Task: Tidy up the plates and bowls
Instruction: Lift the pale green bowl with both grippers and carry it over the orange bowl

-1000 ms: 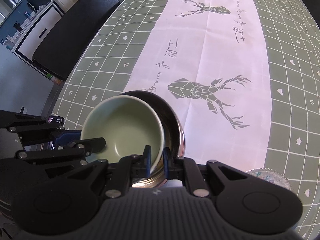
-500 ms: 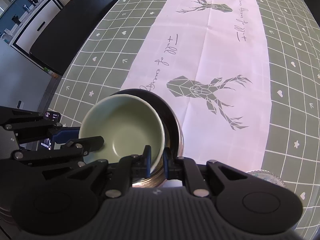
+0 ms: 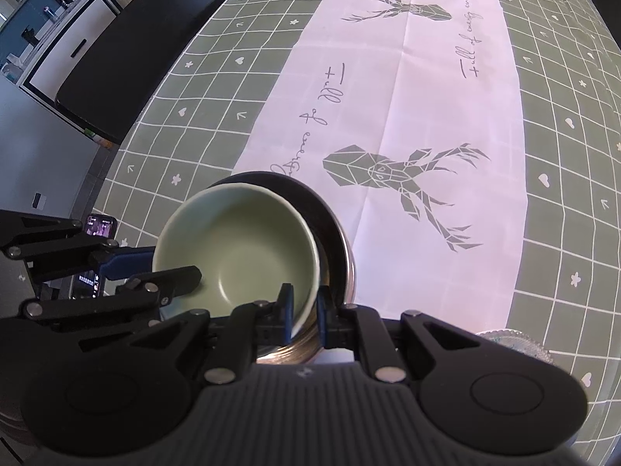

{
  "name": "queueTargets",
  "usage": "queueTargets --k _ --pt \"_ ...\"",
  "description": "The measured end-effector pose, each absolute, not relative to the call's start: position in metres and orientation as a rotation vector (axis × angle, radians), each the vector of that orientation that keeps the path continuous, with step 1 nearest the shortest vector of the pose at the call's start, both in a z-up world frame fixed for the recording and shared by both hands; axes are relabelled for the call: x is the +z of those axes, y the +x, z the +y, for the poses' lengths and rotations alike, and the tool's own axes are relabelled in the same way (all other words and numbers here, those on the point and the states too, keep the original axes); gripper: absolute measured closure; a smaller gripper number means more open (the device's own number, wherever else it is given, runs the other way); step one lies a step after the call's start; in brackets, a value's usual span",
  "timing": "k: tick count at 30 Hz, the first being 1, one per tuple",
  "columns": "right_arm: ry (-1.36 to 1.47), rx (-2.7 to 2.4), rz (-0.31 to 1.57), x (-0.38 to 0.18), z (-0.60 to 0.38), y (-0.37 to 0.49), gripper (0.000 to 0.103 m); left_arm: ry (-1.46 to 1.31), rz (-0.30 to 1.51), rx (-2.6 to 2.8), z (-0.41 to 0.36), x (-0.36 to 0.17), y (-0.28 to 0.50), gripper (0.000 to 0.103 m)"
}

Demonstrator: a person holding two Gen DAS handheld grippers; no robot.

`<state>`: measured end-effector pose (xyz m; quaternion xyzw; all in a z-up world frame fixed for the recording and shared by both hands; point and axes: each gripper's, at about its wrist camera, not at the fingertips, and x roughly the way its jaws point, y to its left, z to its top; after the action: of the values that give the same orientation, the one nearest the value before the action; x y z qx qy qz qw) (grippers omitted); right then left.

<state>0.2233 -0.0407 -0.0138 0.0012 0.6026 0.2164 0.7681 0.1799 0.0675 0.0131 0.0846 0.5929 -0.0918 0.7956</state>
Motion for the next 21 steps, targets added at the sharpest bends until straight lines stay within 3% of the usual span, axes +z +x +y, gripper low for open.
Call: queueTargets --k 21 --pt "0.013 0.466 1.310 -0.0098 -0.0420 0.2244 0.086 0.130 1.292 -0.219 0.0759 0.0107 0.1841 0.084"
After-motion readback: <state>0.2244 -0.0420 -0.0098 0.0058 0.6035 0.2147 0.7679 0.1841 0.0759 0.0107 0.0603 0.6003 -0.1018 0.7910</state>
